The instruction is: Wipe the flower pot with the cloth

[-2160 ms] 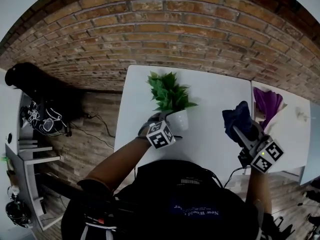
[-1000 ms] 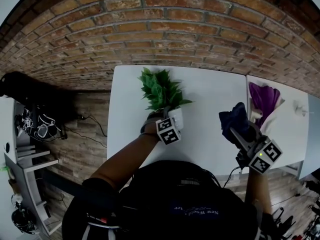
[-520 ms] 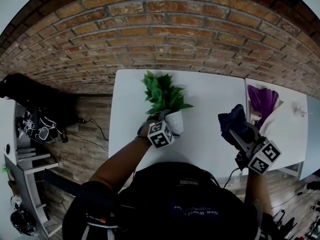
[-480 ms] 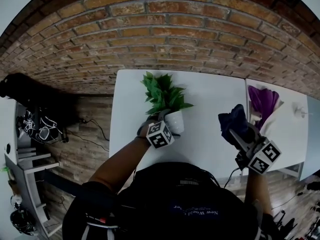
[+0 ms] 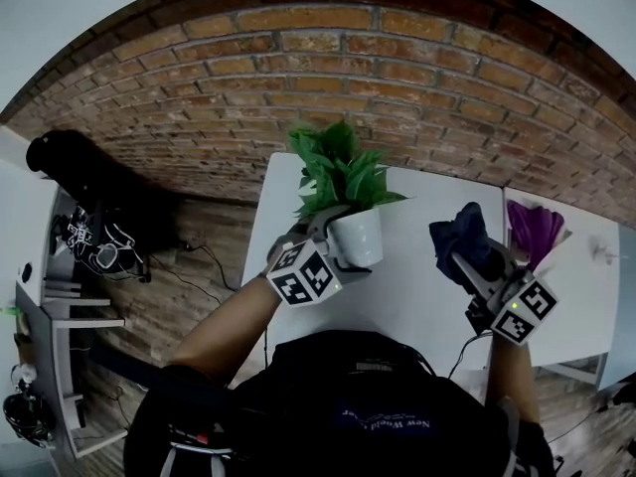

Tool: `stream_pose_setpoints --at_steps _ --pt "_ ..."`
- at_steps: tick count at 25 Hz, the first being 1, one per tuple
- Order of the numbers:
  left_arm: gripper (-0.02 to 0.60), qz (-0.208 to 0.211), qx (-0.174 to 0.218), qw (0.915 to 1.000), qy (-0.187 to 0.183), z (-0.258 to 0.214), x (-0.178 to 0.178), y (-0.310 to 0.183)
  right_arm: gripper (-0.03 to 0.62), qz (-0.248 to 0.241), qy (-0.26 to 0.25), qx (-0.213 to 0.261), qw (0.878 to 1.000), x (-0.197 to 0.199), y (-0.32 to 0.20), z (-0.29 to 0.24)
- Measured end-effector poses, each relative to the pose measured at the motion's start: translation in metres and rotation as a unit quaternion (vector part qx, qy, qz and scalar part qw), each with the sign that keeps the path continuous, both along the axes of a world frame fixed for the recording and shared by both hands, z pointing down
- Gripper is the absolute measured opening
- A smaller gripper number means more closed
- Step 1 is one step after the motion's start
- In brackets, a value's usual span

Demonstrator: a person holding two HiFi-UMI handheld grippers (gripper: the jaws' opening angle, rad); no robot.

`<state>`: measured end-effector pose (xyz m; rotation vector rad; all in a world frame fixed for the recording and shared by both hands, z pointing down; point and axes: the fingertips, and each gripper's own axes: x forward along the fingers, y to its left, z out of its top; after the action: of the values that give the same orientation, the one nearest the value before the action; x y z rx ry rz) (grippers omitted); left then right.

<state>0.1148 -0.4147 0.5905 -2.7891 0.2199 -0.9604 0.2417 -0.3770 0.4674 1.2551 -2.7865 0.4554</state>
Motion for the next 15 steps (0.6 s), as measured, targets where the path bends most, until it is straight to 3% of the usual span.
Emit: stream_pose_setpoints --at_steps 9,15 --pt "0.541 0.017 0.110 0.9927 0.047 -0.129 -0.023 0.009 0.133 -0.072 0.028 0.105 0.991 -0.074 0.000 -0.086" --pt "0.541 0.024 0.164 0.9853 0.041 -0.186 -0.020 0.013 0.133 -0.099 0.099 0.199 0.970 -0.128 0.013 -0.147"
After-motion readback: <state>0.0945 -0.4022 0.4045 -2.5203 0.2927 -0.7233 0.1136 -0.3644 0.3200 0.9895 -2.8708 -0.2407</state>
